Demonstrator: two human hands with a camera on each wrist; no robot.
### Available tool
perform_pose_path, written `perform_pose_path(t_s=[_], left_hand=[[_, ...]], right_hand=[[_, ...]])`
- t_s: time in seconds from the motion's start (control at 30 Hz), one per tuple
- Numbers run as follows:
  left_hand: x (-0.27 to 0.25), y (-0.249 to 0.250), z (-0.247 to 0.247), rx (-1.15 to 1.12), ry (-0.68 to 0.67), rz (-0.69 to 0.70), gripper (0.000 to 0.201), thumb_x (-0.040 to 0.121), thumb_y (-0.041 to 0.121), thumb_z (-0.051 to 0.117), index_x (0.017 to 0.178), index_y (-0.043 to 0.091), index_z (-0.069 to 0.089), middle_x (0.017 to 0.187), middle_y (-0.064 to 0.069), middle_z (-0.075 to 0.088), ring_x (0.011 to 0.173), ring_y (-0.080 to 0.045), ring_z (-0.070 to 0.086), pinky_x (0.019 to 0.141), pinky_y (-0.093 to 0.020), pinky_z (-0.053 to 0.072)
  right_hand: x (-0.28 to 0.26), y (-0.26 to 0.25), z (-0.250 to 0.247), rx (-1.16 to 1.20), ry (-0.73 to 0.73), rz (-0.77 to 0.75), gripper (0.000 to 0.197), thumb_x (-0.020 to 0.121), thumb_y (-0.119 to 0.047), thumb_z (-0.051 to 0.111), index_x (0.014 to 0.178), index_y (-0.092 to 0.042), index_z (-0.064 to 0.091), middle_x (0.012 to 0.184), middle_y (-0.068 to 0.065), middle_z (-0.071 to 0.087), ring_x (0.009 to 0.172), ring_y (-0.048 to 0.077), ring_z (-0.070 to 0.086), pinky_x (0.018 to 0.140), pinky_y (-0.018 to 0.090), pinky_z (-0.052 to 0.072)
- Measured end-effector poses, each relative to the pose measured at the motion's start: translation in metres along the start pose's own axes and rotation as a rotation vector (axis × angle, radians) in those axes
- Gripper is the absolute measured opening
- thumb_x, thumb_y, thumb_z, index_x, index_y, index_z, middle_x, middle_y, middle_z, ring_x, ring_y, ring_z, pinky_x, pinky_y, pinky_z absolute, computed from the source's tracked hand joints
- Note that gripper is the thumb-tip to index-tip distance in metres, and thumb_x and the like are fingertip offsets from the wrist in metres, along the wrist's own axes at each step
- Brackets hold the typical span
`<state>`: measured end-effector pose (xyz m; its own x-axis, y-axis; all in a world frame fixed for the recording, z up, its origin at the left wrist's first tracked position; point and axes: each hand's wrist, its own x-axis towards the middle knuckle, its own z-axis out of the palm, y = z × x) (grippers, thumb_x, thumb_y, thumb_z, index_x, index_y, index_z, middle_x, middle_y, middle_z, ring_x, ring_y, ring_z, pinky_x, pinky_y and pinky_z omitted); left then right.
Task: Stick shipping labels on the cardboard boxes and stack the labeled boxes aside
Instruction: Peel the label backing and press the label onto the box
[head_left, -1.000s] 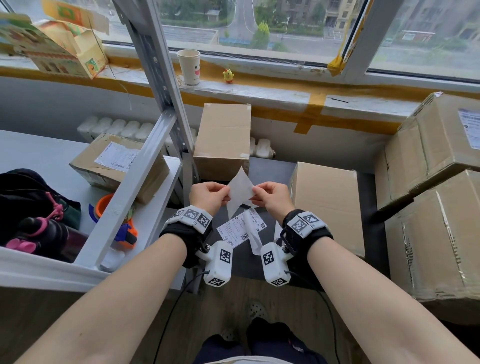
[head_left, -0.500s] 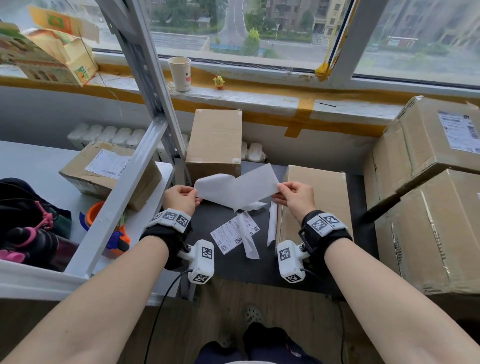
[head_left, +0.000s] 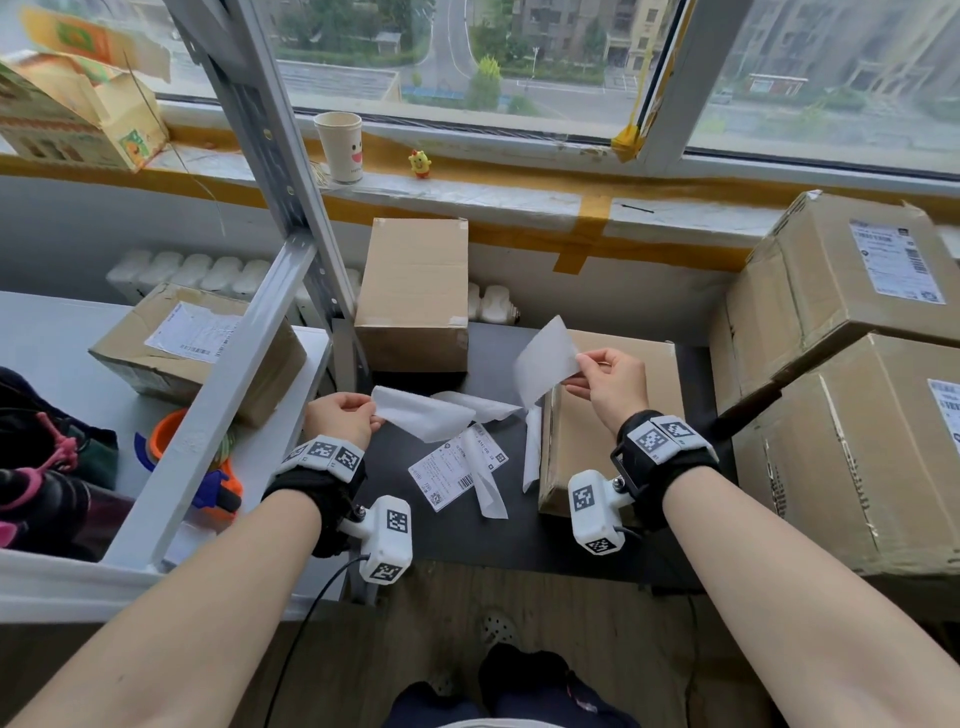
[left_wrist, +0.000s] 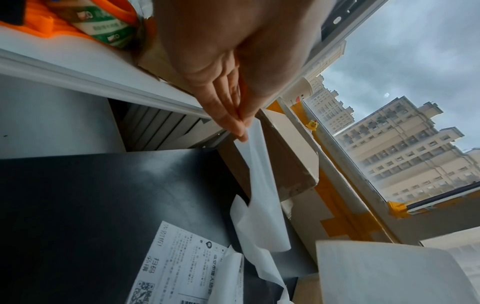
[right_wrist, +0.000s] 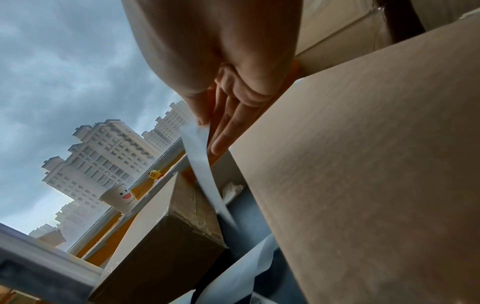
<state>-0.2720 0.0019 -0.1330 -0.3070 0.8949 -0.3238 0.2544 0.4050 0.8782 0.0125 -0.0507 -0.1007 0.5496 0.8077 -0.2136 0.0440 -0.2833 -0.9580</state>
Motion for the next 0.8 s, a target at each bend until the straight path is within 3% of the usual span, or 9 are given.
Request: perform_pose_path(t_s=[0.07, 0.17, 0.3, 0.37, 0.5, 0.57, 0.63, 0.7, 0.8], left_hand=[[0.000, -0.004, 0.001, 0.016, -0.032, -0.022, 0.008, 0.083, 0.001, 0.065, 0.078, 0.008, 0.066, 0.063, -0.006, 0.064, 0.059, -0.014, 0.064, 0.078, -0.030, 0.055], [-0.002, -0.010, 0.005, 0.022, -0.073, -0.047, 0.010, 0.084, 0.003, 0.065, 0.076, 0.009, 0.066, 0.064, -0.007, 0.065, 0.059, -0.014, 0.064, 0.075, -0.027, 0.056], [0.000, -0.027, 0.013, 0.042, -0.057, -0.103, 0.008, 0.084, 0.001, 0.062, 0.081, 0.006, 0.066, 0.062, -0.007, 0.064, 0.045, -0.008, 0.062, 0.073, -0.027, 0.056], [0.003, -0.037, 0.017, 0.066, -0.063, -0.145, 0.010, 0.084, 0.001, 0.061, 0.079, 0.009, 0.064, 0.060, -0.006, 0.063, 0.039, -0.004, 0.060, 0.075, -0.030, 0.056], [0.014, -0.061, 0.019, 0.111, -0.083, -0.210, 0.009, 0.077, 0.007, 0.066, 0.077, 0.015, 0.062, 0.065, -0.010, 0.066, 0.065, -0.026, 0.069, 0.082, -0.042, 0.058], [0.016, -0.065, 0.019, 0.160, -0.085, -0.204, 0.012, 0.072, 0.014, 0.071, 0.080, 0.018, 0.063, 0.079, -0.013, 0.071, 0.082, -0.031, 0.070, 0.087, -0.044, 0.055], [0.011, -0.061, 0.016, 0.218, -0.102, -0.170, 0.021, 0.076, 0.014, 0.071, 0.096, 0.011, 0.066, 0.097, -0.013, 0.070, 0.097, -0.031, 0.066, 0.095, -0.039, 0.050], [0.007, -0.055, 0.013, 0.286, -0.118, -0.136, 0.030, 0.080, 0.014, 0.069, 0.109, 0.006, 0.065, 0.109, -0.013, 0.066, 0.106, -0.030, 0.061, 0.096, -0.033, 0.046], [0.001, -0.042, 0.010, 0.346, -0.127, -0.096, 0.029, 0.081, 0.015, 0.067, 0.110, 0.009, 0.066, 0.115, -0.013, 0.065, 0.107, -0.030, 0.060, 0.089, -0.030, 0.045]], right_hand=[[0.001, 0.000, 0.002, -0.036, -0.003, -0.017, 0.012, 0.094, -0.008, 0.053, 0.083, -0.008, 0.056, 0.089, 0.019, 0.063, 0.069, 0.021, 0.065, 0.064, 0.023, 0.059], [0.000, 0.000, 0.008, -0.080, -0.022, -0.039, 0.018, 0.093, -0.009, 0.054, 0.077, -0.015, 0.056, 0.089, 0.020, 0.064, 0.074, 0.025, 0.067, 0.072, 0.032, 0.059], [-0.002, 0.003, 0.020, -0.092, -0.055, -0.047, 0.019, 0.093, -0.010, 0.055, 0.076, -0.017, 0.057, 0.084, 0.017, 0.065, 0.073, 0.024, 0.068, 0.070, 0.031, 0.059], [-0.004, 0.005, 0.025, -0.089, -0.077, -0.043, 0.019, 0.093, -0.008, 0.054, 0.076, -0.016, 0.057, 0.078, 0.012, 0.066, 0.066, 0.017, 0.068, 0.065, 0.026, 0.058], [-0.009, 0.009, 0.032, -0.121, -0.105, -0.043, 0.013, 0.094, -0.008, 0.054, 0.082, -0.009, 0.058, 0.078, 0.010, 0.066, 0.068, 0.017, 0.068, 0.065, 0.024, 0.059], [-0.011, 0.009, 0.034, -0.146, -0.113, -0.048, 0.009, 0.094, -0.008, 0.053, 0.089, -0.003, 0.059, 0.080, 0.012, 0.065, 0.070, 0.019, 0.067, 0.063, 0.021, 0.058], [-0.013, 0.010, 0.036, -0.164, -0.124, -0.055, 0.009, 0.093, -0.007, 0.053, 0.090, -0.002, 0.060, 0.082, 0.014, 0.066, 0.070, 0.022, 0.067, 0.061, 0.020, 0.058], [-0.016, 0.009, 0.037, -0.167, -0.141, -0.061, 0.009, 0.093, -0.007, 0.053, 0.088, -0.004, 0.059, 0.080, 0.014, 0.065, 0.069, 0.021, 0.066, 0.056, 0.018, 0.056], [-0.022, 0.006, 0.038, -0.190, -0.156, -0.094, 0.014, 0.093, -0.007, 0.055, 0.080, -0.011, 0.059, 0.071, 0.008, 0.063, 0.061, 0.012, 0.064, 0.049, 0.017, 0.051]])
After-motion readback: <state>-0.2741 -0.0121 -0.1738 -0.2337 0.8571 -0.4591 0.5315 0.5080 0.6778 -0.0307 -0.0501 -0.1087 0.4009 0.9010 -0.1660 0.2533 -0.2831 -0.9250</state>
